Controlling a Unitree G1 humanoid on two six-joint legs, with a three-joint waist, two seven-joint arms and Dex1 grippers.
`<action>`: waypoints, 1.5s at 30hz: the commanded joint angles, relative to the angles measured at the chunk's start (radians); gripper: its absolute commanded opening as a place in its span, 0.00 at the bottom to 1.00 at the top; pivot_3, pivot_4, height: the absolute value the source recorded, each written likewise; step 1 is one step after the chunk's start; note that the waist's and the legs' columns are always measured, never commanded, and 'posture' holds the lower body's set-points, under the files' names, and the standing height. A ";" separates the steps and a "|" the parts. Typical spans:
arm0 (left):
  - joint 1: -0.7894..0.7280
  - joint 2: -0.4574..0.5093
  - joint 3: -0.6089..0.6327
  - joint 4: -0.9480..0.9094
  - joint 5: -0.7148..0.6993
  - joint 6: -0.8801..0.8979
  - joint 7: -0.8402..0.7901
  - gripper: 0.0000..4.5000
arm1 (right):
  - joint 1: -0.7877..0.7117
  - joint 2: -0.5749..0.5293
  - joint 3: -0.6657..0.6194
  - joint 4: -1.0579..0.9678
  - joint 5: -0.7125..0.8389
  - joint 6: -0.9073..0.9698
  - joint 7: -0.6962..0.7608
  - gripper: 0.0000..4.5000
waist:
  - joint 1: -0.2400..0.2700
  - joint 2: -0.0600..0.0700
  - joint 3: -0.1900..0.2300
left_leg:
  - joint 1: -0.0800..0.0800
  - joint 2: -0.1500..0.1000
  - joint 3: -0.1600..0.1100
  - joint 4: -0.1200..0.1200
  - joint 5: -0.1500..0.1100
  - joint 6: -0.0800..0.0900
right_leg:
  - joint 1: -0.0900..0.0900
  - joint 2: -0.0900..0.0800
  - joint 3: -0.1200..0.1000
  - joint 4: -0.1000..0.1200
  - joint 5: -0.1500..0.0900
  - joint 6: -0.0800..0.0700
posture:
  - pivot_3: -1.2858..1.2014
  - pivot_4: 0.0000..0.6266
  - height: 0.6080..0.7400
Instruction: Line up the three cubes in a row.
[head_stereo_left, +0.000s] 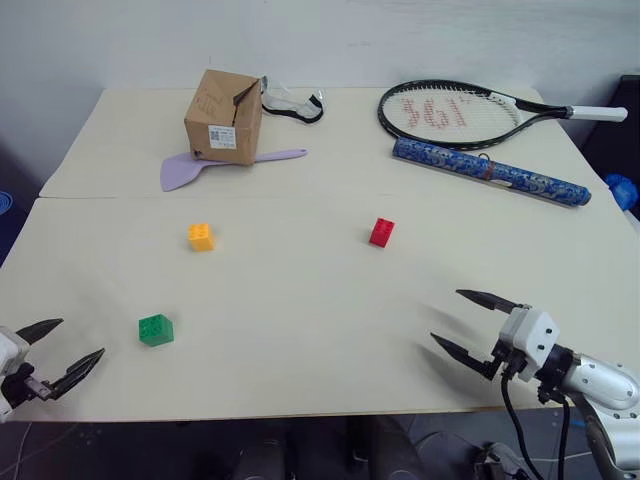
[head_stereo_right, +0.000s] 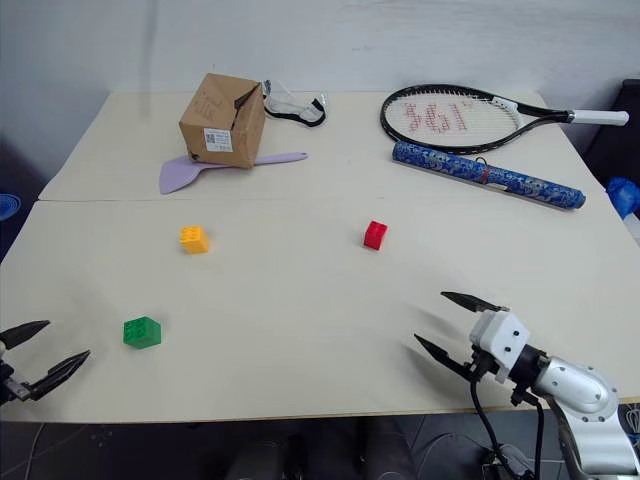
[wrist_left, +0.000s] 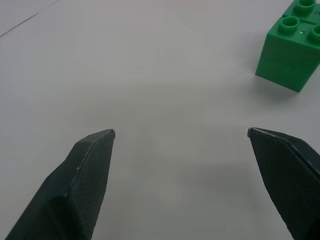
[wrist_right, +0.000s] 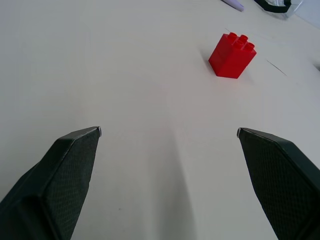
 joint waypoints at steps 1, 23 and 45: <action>-0.005 0.027 0.044 0.009 -0.012 -0.007 -0.006 1.00 | 0.008 0.018 -0.015 -0.045 0.024 -0.007 -0.018 1.00 | 0.000 0.000 0.000 | 0.000 0.000 0.000 0.000 0.000 0.000 | 0.000 0.000 0.000 0.000 0.000 0.000 | 0.52 0.24 1.00; -0.382 0.050 -0.296 -0.397 -0.263 0.401 -0.105 1.00 | -0.384 0.022 0.013 0.276 0.044 0.104 0.053 1.00 | -0.007 0.001 0.000 | 0.004 0.000 0.003 -0.001 0.004 -0.004 | 0.000 0.003 0.003 0.006 0.000 -0.002 | 0.52 0.24 1.00; -0.406 0.000 -0.382 -0.470 -0.232 0.408 -0.097 1.00 | -1.135 0.205 0.273 1.101 -0.238 0.045 0.116 0.58 | -0.008 0.002 0.001 | -0.003 0.000 0.000 0.004 0.007 -0.001 | -0.001 0.003 -0.001 0.007 0.000 -0.001 | 0.52 0.24 1.00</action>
